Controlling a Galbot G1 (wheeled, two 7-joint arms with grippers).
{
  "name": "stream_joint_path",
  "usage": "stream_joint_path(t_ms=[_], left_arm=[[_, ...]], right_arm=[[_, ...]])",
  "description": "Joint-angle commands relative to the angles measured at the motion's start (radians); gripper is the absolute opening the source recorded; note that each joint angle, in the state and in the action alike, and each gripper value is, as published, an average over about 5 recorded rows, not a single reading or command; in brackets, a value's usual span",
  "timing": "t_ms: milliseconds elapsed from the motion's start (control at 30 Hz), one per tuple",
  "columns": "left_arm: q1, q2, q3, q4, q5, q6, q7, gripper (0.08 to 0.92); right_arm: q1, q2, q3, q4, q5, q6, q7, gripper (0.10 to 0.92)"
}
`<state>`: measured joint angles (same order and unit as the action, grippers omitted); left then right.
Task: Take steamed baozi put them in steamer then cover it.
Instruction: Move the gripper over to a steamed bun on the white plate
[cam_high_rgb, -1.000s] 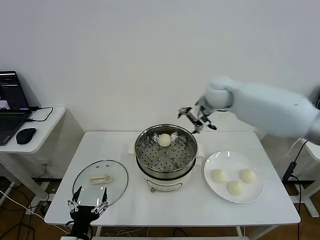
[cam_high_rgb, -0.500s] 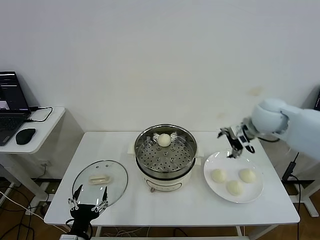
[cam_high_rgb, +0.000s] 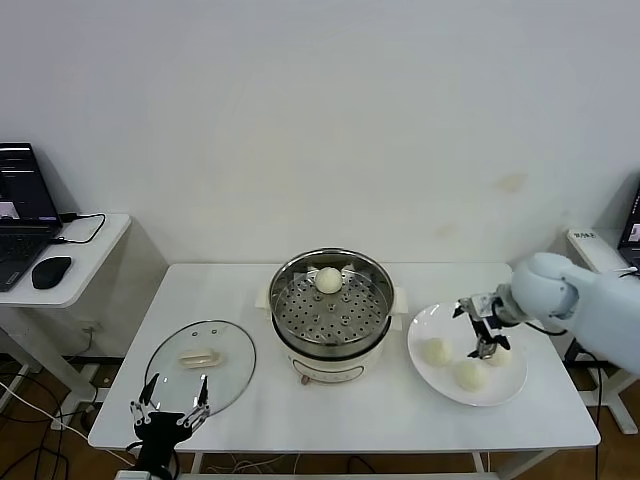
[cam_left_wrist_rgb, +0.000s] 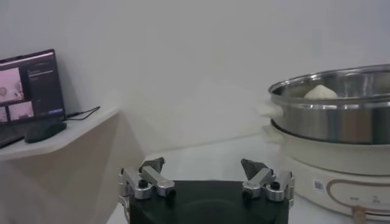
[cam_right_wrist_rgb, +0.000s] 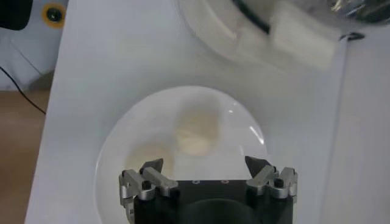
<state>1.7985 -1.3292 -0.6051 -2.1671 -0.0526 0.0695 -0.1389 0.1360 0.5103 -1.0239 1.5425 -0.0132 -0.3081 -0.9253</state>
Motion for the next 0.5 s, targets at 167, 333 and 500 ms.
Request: stream_joint_path(t_ms=[167, 333, 500], left_arm=[[-0.001, -0.002, -0.008, 0.012, 0.000, -0.001, 0.000, 0.823], [-0.004, -0.002, -0.010, 0.017, 0.000, -0.002, 0.000, 0.823], [-0.007, -0.003, -0.009, 0.021, 0.000, -0.002, 0.001, 0.823]], right_arm=[[-0.190, 0.136, 0.125, -0.163, -0.048, -0.007, 0.016, 0.823], [-0.195, 0.174, 0.135, -0.195, -0.052, -0.009, 0.027, 0.823], [-0.209, 0.190, 0.150, -0.213, -0.066, -0.011, 0.028, 0.823]])
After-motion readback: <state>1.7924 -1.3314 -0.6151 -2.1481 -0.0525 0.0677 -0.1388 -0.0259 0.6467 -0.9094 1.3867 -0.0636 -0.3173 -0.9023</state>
